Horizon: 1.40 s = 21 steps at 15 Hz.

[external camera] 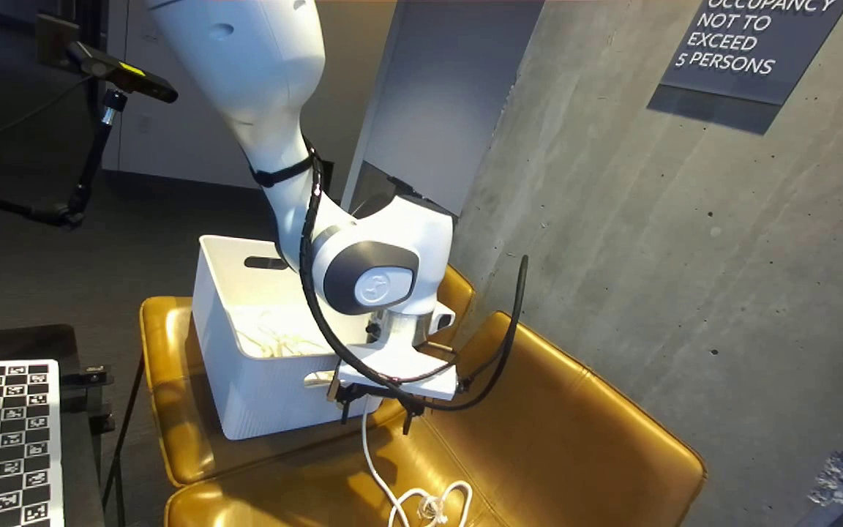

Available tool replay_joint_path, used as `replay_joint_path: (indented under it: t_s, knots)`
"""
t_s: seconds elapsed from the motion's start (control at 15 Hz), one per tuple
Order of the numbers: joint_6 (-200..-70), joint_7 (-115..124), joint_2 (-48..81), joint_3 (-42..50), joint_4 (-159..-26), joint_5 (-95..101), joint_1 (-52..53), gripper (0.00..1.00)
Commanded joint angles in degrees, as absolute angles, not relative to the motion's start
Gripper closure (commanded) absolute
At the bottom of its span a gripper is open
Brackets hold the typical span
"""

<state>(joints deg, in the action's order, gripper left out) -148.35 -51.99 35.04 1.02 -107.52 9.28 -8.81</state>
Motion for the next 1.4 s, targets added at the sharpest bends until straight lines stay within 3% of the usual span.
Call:
replay_joint_path:
  t_s: [0.0,0.07,0.73,1.33]
  knots:
    - [-148.6,-53.0,38.4,-0.9,-103.4,10.2,-9.5,0.06]
    - [-148.5,-52.8,39.3,-1.0,-102.6,10.2,-9.4,0.26]
    - [-147.6,-51.3,38.3,-0.8,-102.6,11.0,-8.9,0.99]
    - [-142.3,-48.5,19.6,-2.0,-106.5,7.4,-8.6,0.99]
